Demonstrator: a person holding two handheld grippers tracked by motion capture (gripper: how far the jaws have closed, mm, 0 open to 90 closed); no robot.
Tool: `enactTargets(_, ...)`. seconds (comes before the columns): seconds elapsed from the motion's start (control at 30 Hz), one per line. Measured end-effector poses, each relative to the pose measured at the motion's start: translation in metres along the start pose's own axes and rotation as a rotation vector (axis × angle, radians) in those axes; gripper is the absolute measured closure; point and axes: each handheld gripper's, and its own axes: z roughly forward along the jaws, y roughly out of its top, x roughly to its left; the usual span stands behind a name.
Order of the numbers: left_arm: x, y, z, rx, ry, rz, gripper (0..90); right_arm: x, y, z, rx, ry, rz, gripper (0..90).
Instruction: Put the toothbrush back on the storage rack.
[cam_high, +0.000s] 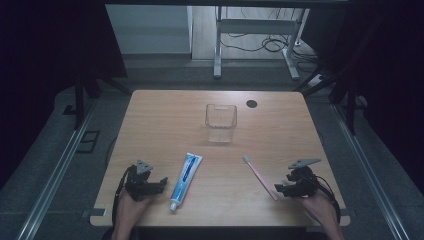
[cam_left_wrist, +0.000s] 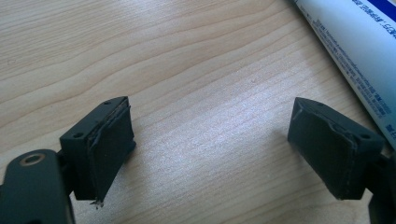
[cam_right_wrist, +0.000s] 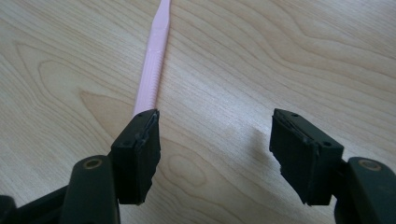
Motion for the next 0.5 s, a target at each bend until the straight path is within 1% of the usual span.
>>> enactTargets(0.1, 0.0, 0.0, 0.0, 0.0, 0.0, -0.001, 14.3, 0.001, 0.004, 0.002, 0.022, 0.001, -0.011, 34.6)
enactTargets(0.13, 0.0, 0.0, 0.0, 0.0, 0.0, -0.001, 14.3, 0.002, 0.005, 0.002, 0.029, 0.002, -0.007, 35.1)
enactTargets(0.37, 0.0, 0.0, 0.0, 0.0, 0.0, -0.001, 14.3, 0.004, 0.01, 0.004, 0.055, 0.014, -0.02, 38.0)
enactTargets(0.47, 0.0, 0.0, 0.0, -0.001, 0.0, -0.001, 14.3, 0.005, 0.012, 0.004, 0.057, 0.016, -0.024, 39.7)
enactTargets(0.5, 0.0, 0.0, 0.0, -0.001, 0.0, -0.001, 14.3, 0.006, 0.014, 0.004, 0.058, 0.019, -0.037, 43.1)
